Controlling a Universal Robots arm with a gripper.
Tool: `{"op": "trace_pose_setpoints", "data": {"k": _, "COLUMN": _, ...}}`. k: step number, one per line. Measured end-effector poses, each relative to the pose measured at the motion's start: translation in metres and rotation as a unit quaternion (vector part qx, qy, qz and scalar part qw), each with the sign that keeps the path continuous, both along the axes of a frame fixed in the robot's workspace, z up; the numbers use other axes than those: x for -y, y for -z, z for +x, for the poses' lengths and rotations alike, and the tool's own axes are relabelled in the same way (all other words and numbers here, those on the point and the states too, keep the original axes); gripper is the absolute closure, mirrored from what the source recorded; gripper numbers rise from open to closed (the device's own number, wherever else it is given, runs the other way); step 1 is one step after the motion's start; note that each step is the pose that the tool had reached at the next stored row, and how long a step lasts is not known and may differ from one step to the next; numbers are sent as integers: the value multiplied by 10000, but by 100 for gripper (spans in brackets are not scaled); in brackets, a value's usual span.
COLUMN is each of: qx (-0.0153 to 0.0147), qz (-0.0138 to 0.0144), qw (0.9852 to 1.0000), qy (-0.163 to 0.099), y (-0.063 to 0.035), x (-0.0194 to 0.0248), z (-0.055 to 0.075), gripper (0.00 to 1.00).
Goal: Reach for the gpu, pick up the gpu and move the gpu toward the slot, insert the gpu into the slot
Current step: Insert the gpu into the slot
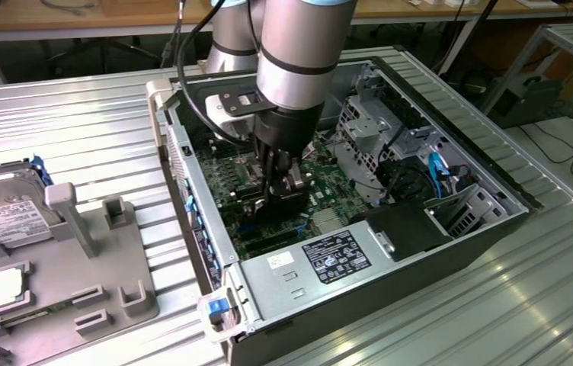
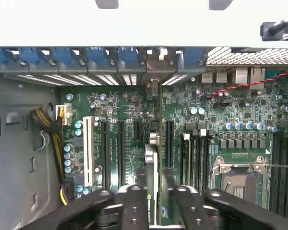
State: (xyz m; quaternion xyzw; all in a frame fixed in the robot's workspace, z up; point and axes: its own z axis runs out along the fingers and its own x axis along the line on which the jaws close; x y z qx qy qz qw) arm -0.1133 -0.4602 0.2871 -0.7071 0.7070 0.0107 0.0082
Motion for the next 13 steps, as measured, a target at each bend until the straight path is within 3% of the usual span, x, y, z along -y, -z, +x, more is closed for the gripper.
{"op": "trace_pose_setpoints", "data": {"k": 2, "qx": 0, "qz": -1, "qw": 10000, "qy": 0, "y": -3, "x": 0, "z": 0, "gripper": 85}}
{"op": "trace_pose_setpoints", "data": {"k": 4, "qx": 0, "qz": -1, "qw": 10000, "qy": 0, "y": -5, "x": 0, "z": 0, "gripper": 89}}
{"op": "trace_pose_setpoints", "data": {"k": 13, "qx": -1, "qz": -1, "qw": 10000, "qy": 0, "y": -18, "x": 0, "z": 0, "gripper": 89}}
